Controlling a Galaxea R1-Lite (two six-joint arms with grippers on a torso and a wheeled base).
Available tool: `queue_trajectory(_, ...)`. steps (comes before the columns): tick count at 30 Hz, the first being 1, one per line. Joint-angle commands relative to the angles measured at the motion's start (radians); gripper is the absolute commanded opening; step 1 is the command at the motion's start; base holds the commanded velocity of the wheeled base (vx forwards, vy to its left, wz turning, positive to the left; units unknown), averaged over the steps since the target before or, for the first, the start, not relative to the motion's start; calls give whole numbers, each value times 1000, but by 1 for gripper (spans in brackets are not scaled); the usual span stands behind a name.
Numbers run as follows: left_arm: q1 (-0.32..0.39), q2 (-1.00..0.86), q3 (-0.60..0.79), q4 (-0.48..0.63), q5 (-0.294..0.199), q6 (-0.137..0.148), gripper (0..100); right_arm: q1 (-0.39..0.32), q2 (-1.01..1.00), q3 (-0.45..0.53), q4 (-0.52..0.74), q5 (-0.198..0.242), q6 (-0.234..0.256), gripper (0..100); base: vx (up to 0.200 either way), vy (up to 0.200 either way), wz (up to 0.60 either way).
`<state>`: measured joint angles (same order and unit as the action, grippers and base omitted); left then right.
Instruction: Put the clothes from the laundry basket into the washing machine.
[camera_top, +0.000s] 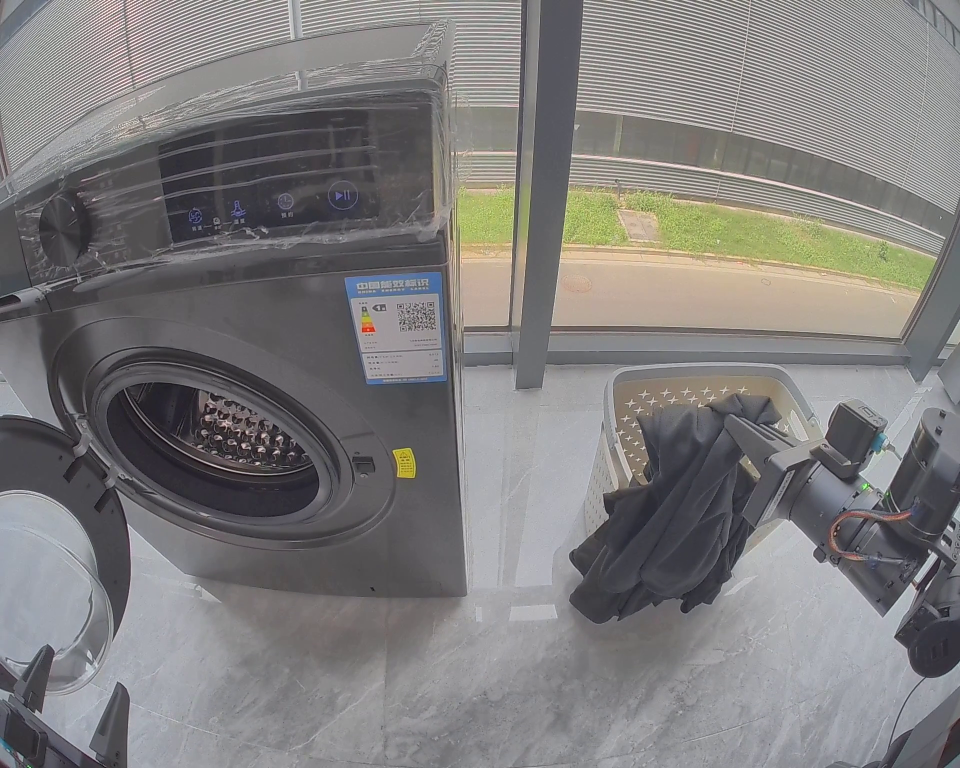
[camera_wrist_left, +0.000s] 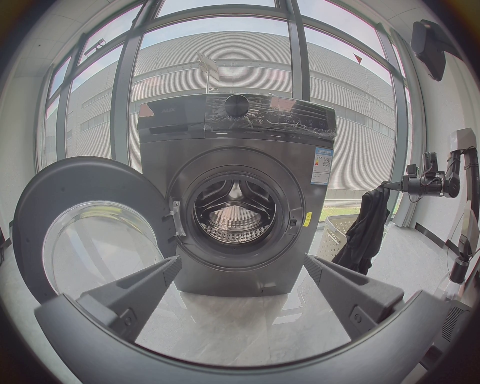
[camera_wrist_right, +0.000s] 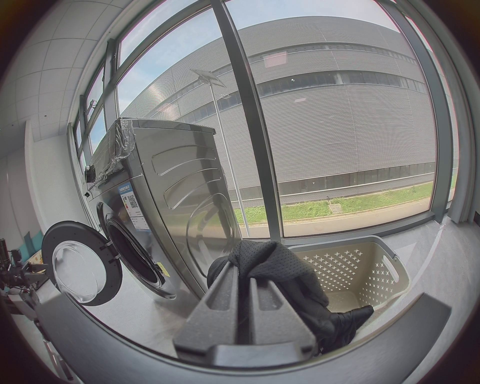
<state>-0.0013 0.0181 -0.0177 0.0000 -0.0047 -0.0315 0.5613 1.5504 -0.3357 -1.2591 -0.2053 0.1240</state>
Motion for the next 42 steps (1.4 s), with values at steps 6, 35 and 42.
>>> queue_trajectory(6, 0, -17, 18, 0, 0, -1, 100, -1, 0, 3, 0, 0, 2, 0, -33, 0, 0)
queue_trajectory(35, 0, -17, 18, 0, 0, -1, 100, -1, -3, 3, 0, 0, 2, 0, 0, 172, 0)
queue_trajectory(42, 0, -17, 18, 0, 0, -1, 100, -1, -3, 4, 0, 0, 2, 0, 0, 57, 0)
